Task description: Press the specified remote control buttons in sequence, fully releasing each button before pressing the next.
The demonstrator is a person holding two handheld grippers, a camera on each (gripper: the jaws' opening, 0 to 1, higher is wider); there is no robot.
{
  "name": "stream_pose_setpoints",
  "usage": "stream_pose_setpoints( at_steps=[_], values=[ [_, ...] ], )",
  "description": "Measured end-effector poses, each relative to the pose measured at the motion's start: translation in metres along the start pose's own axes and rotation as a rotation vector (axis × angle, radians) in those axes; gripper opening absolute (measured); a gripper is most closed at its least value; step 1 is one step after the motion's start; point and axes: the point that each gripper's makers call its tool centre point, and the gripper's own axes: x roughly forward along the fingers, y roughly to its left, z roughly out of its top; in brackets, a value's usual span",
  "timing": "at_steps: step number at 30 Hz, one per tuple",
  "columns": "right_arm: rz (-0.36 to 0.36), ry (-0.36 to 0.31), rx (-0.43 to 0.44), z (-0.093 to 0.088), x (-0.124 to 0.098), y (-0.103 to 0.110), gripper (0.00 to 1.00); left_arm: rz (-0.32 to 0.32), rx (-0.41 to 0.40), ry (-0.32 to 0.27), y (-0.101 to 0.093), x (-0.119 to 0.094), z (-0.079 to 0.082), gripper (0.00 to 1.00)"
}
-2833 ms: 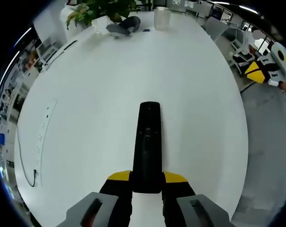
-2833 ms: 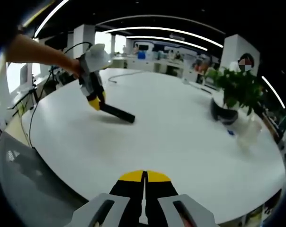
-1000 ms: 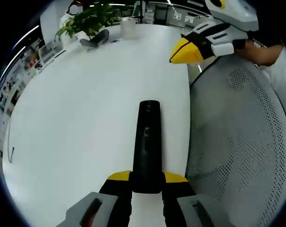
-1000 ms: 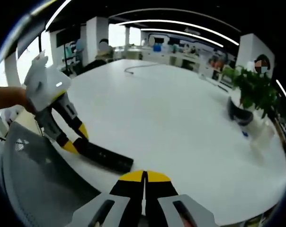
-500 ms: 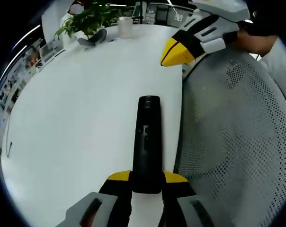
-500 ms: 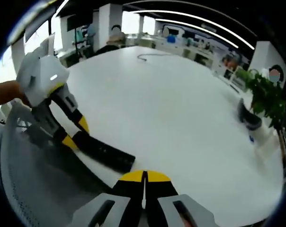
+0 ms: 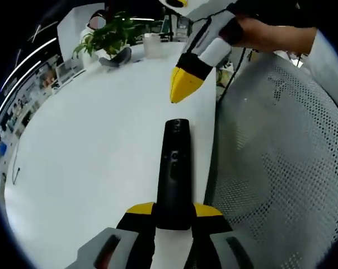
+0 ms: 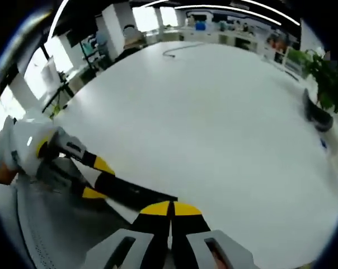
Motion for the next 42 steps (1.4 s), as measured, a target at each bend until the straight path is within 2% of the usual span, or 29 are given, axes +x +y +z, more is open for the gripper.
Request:
stream_pose_setpoints(
  at_steps=[6, 8, 10, 12, 16, 19, 23, 27, 30, 31, 34, 39, 42],
  values=[
    [0.020, -0.025, 0.078, -0.009, 0.009, -0.005, 0.00, 0.010, -0.029, -0.096, 0.001, -0.001, -0.001, 0.24],
    [0.030, -0.035, 0.112, -0.007, 0.008, -0.005, 0.00, 0.010, -0.029, -0.102, 0.001, -0.001, -0.001, 0.24],
    [0.061, -0.073, 0.134, -0.001, 0.007, -0.002, 0.00, 0.007, -0.029, -0.102, 0.001, 0.000, 0.001, 0.24],
    [0.076, -0.049, 0.140, -0.005, 0.009, 0.000, 0.00, 0.007, -0.030, -0.106, 0.000, 0.000, 0.001, 0.24],
    [0.053, -0.033, 0.105, -0.007, 0.014, 0.000, 0.00, 0.007, -0.035, -0.110, 0.000, 0.000, 0.001, 0.24],
    [0.039, -0.012, 0.069, -0.010, 0.015, 0.001, 0.00, 0.003, -0.117, -0.118, 0.001, -0.001, 0.002, 0.24],
    [0.027, -0.028, 0.032, -0.007, 0.015, 0.001, 0.00, 0.004, -0.086, -0.114, 0.000, 0.000, 0.002, 0.25],
    [0.047, -0.027, 0.027, -0.007, 0.015, 0.005, 0.00, 0.005, -0.094, -0.113, 0.001, -0.001, 0.002, 0.25],
    [0.022, -0.004, 0.005, -0.011, 0.019, 0.001, 0.00, 0.007, -0.032, -0.116, 0.000, -0.001, 0.001, 0.24],
    [0.015, 0.009, 0.004, -0.014, 0.020, 0.000, 0.00, 0.008, -0.037, -0.116, -0.001, -0.001, 0.001, 0.24],
    [0.009, -0.013, 0.006, -0.010, 0.020, 0.003, 0.00, 0.010, -0.040, -0.115, 0.000, 0.000, 0.001, 0.24],
    [-0.060, 0.000, -0.174, -0.010, 0.020, 0.003, 0.00, 0.004, -0.042, -0.113, 0.001, 0.000, 0.001, 0.24],
    [-0.072, 0.003, -0.198, -0.011, 0.021, 0.005, 0.00, 0.001, -0.045, -0.113, 0.001, 0.000, 0.001, 0.24]
  ],
)
